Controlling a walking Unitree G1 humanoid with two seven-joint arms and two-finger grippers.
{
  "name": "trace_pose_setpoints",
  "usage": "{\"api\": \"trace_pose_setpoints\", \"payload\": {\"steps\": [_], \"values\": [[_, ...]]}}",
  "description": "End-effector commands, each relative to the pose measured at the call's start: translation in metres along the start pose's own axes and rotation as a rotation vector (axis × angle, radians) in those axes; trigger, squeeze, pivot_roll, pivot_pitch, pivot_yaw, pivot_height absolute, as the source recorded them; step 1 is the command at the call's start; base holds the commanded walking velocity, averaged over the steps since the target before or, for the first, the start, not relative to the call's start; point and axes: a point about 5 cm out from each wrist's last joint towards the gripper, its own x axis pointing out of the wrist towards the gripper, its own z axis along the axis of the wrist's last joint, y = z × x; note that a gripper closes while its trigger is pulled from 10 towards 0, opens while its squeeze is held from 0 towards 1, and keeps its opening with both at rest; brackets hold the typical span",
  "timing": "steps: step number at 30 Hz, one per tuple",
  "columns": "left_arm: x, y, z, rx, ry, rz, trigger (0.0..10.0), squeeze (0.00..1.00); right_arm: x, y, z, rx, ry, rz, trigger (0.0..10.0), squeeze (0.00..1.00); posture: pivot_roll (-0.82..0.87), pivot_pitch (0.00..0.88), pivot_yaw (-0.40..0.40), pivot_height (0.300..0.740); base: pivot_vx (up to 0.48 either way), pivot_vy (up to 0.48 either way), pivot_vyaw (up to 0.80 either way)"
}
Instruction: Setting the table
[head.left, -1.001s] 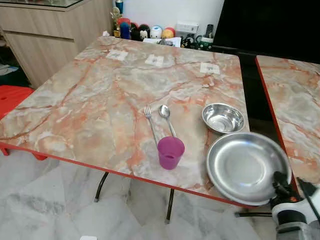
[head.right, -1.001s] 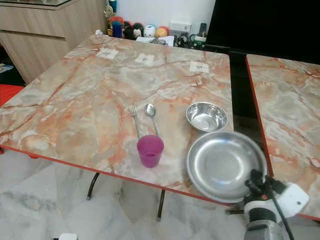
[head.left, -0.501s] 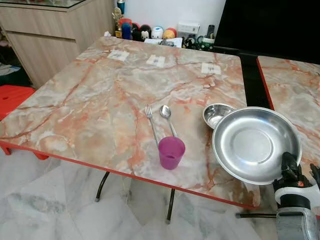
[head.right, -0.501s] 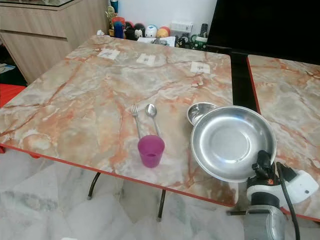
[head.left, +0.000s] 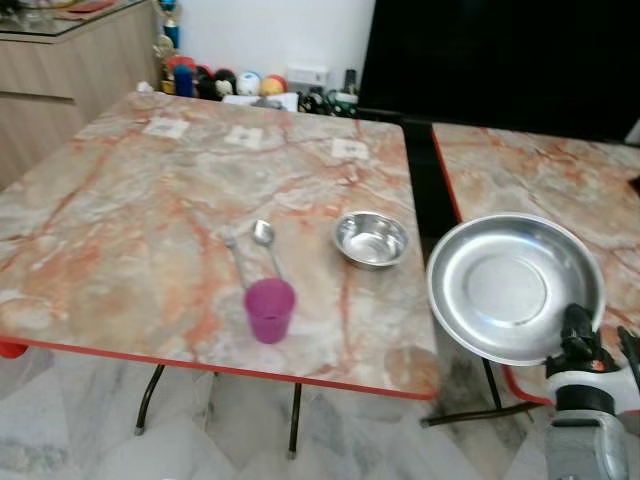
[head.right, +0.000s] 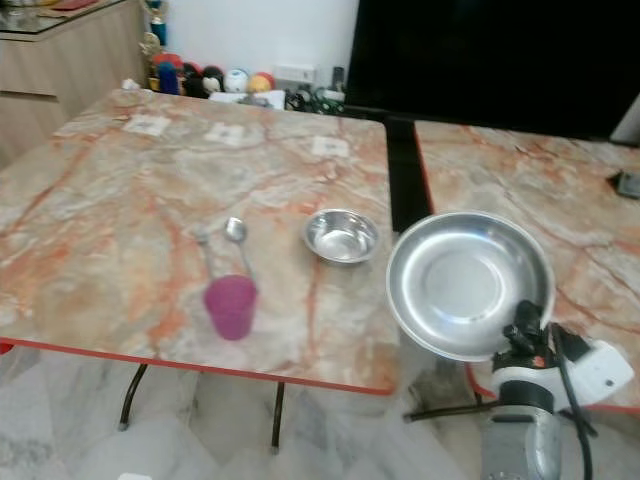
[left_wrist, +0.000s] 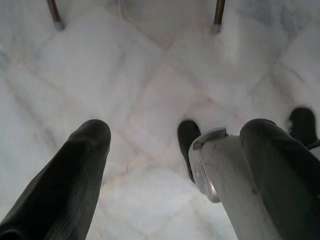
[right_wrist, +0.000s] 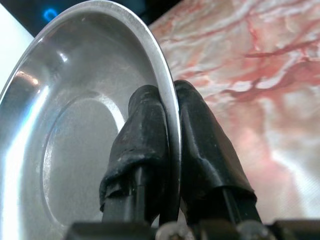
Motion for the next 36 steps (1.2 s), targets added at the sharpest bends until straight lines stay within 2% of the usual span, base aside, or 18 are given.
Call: {"api": "trace_pose_setpoints", "payload": {"steps": [1, 30, 36], "values": [[-0.002, -0.008, -0.012, 0.007, 0.046, -0.025, 10.0, 0.00, 0.002, 0.002, 0.002, 0.025, -0.027, -0.012, 10.0, 0.00, 0.00, 0.063, -0.036, 0.740, 0.000, -0.412, 0.00], [-0.002, -0.001, -0.010, 0.030, 0.044, -0.025, 10.0, 0.00, 0.010, 0.002, -0.008, 0.071, -0.053, -0.058, 10.0, 0.00, 0.00, 0.055, -0.006, 0.740, 0.000, -0.398, 0.00], [-0.002, -0.001, -0.009, 0.029, 0.045, -0.027, 10.0, 0.00, 0.011, -0.011, -0.004, 0.082, -0.090, -0.158, 10.0, 0.00, 0.00, 0.065, -0.008, 0.740, 0.000, -0.319, 0.00]]}}
